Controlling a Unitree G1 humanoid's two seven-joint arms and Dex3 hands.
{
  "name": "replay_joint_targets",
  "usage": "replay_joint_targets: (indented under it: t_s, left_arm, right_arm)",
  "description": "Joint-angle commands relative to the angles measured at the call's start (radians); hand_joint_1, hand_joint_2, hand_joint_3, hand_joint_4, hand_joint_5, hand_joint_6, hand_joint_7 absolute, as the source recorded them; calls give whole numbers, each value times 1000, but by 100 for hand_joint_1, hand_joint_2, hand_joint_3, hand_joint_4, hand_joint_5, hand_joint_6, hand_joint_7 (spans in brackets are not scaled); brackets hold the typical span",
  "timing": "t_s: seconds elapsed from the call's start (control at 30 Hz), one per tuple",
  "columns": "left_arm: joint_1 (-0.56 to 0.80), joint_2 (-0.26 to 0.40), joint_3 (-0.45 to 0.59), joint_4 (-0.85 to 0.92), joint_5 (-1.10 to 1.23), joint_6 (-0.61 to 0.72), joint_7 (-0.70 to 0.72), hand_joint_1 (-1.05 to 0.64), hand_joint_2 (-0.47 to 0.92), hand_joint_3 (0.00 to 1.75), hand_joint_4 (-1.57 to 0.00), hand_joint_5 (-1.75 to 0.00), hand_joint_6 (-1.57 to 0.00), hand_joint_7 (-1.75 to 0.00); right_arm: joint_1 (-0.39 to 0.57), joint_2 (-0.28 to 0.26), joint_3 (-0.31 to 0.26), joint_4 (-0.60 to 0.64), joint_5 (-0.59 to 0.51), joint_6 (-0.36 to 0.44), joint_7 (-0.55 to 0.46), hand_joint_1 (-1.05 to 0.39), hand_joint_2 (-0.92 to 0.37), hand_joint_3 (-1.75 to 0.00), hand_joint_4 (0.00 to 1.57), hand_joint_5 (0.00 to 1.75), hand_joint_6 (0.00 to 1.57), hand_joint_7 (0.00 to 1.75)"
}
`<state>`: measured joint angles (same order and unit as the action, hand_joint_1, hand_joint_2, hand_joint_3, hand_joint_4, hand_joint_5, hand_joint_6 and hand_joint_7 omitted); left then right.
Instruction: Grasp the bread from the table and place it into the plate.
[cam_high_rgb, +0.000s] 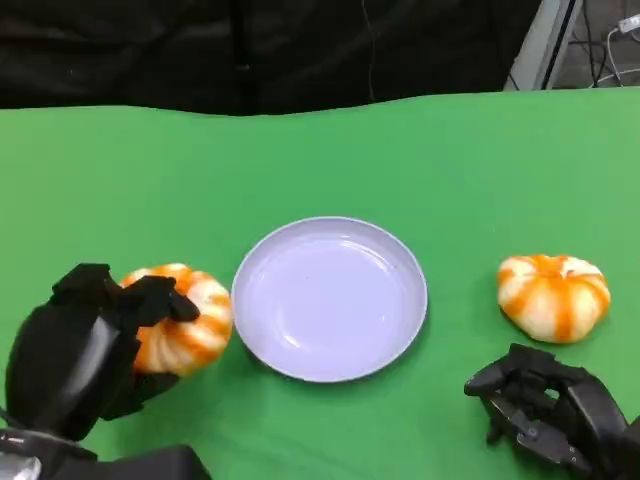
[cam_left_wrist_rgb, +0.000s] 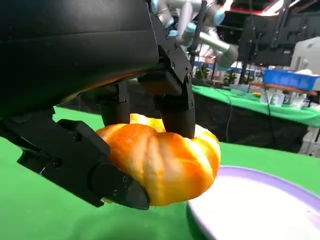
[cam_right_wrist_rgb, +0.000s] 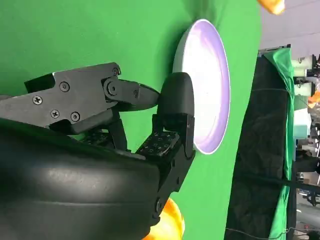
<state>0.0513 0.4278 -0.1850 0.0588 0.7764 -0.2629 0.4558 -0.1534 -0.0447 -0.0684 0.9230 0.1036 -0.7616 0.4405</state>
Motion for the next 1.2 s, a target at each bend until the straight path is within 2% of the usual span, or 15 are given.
replay_joint_targets:
  t_s: [0.03, 0.1, 0.3, 0.5, 0.6, 0.77, 0.87, 1.0, 1.13, 1.2]
  left_arm:
    - [11, 23, 22, -45, 2, -8, -16, -13, 60, 64, -77, -175, -88, -126]
    - [12, 19, 22, -58, 4, -7, -23, -13, 59, 65, -77, -175, -86, -129]
    - [-3, 0, 5, -67, 9, -18, -31, -14, 59, 65, -77, -174, -88, -123]
    - [-48, -20, -24, -16, 9, -50, -17, -16, 62, 58, -76, -175, -87, -121]
    - [-79, -31, -36, 19, 8, -66, -16, -14, 64, 53, -75, -174, -90, -112]
    - [-159, -57, -70, 112, 4, -97, -10, -15, 73, 38, -70, -175, -84, -121]
    - [-192, -70, -83, 150, 2, -113, -9, -16, 75, 37, -70, -174, -83, -122]
    - [-255, -98, -111, 214, -7, -139, -16, -17, 76, 36, -73, -170, -89, -112]
    - [-310, -123, -132, 280, -16, -172, -16, -12, 76, 38, -70, -174, -83, -122]
    - [-340, -135, -143, 321, -18, -188, -13, -10, 74, 42, -73, -169, -85, -117]
  right_arm:
    - [6, -10, -2, 13, -2, 8, -4, -25, -92, -44, 66, 170, 80, 96]
    - [7, -10, -1, 13, -4, 7, -7, -26, -92, -44, 66, 171, 80, 96]
    - [6, -9, -2, 16, -1, 7, -2, -25, -92, -44, 65, 171, 80, 96]
    - [6, -6, -2, 16, -1, 4, -4, -25, -92, -44, 65, 170, 80, 96]
    - [7, -5, 0, 16, -4, 0, -6, -26, -92, -44, 65, 170, 80, 96]
    - [7, -2, 0, 20, -5, -8, -10, -26, -92, -43, 66, 170, 80, 96]
    - [9, -1, 1, 18, -7, -6, -14, -27, -92, -43, 66, 169, 80, 95]
    - [14, 0, 7, 7, -18, -1, -31, -28, -92, -43, 66, 169, 80, 95]
    - [15, 3, 12, 3, -19, -3, -34, -28, -92, -42, 67, 169, 80, 95]
    - [14, 5, 14, 6, -19, -6, -35, -27, -92, -43, 67, 170, 80, 95]
